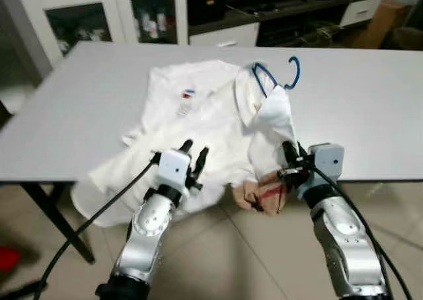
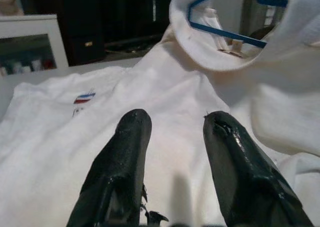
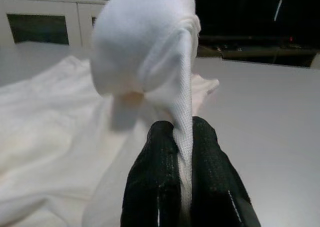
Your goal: Hang hanger
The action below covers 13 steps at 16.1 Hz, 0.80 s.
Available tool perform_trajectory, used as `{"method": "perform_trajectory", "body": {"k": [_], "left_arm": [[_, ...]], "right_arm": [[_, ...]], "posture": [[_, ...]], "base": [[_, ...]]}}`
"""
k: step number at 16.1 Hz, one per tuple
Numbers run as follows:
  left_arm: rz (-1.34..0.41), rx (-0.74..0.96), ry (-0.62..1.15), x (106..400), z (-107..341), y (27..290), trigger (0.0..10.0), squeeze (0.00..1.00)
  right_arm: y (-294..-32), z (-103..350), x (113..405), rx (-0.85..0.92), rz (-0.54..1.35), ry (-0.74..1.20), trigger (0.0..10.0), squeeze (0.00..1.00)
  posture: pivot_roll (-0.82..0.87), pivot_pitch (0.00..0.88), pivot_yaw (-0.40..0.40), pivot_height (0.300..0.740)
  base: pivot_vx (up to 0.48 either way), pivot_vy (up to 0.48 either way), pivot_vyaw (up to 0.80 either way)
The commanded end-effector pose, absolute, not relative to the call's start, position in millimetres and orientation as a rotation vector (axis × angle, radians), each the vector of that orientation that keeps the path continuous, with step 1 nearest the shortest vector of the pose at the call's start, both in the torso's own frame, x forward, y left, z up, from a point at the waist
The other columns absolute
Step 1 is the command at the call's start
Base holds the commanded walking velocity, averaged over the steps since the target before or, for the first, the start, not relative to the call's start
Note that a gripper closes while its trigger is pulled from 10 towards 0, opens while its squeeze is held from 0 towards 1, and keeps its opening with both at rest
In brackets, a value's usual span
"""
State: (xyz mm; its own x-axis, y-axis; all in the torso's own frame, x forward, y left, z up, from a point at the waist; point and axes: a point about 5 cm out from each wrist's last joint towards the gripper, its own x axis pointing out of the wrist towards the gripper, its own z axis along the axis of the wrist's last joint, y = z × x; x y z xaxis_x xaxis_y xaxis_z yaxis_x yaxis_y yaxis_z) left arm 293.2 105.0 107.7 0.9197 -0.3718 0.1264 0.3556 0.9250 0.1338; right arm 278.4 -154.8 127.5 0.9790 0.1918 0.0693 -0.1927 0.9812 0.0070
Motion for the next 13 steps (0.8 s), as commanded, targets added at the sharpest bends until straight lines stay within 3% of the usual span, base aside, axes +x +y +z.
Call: {"method": "perform_trajectory", "body": {"k": [1,13], "left_arm": [[-0.364,0.12,-0.135,293.2,105.0,108.2,10.0,0.0],[-0.366,0.119,-0.135,295.2,105.2,106.9,10.0,0.0]], "right_arm": [[-156.5,132.1,278.2,0.017,0.184,-0.088,10.0,0.0],[-156.9,132.2,279.5,0.014,0.181,-0.088,10.0,0.0]], "posture": [[0.06,0.067,-0.012,0.74],[0.05,0.063,-0.013,0.74]], "base": [[0.0,-0.431,0.0],[0.0,-0.42,0.0]]}}
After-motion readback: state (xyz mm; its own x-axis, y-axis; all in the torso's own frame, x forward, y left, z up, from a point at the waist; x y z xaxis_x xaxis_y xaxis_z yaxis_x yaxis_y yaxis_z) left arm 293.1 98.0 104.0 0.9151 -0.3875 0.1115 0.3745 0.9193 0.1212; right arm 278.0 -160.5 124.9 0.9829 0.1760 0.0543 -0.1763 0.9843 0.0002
